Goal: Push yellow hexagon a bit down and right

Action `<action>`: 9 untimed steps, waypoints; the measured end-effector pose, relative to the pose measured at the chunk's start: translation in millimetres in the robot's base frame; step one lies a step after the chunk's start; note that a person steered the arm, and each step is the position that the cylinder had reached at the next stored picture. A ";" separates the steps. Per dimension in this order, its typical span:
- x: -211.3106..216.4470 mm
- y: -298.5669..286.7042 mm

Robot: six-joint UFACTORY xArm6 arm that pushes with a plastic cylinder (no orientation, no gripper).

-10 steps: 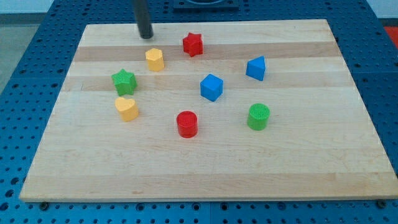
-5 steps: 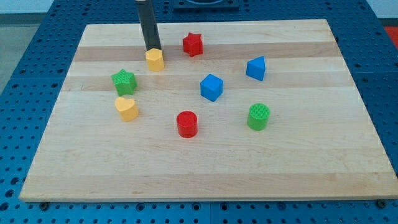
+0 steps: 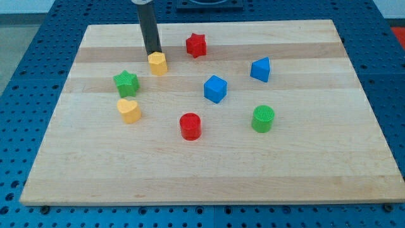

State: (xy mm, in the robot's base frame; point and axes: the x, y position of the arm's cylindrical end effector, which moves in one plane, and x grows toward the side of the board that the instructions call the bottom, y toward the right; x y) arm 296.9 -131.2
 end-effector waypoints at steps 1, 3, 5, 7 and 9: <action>0.0 -4.4; 22.6 -6.1; 22.9 -9.6; 23.6 23.5; 23.6 33.2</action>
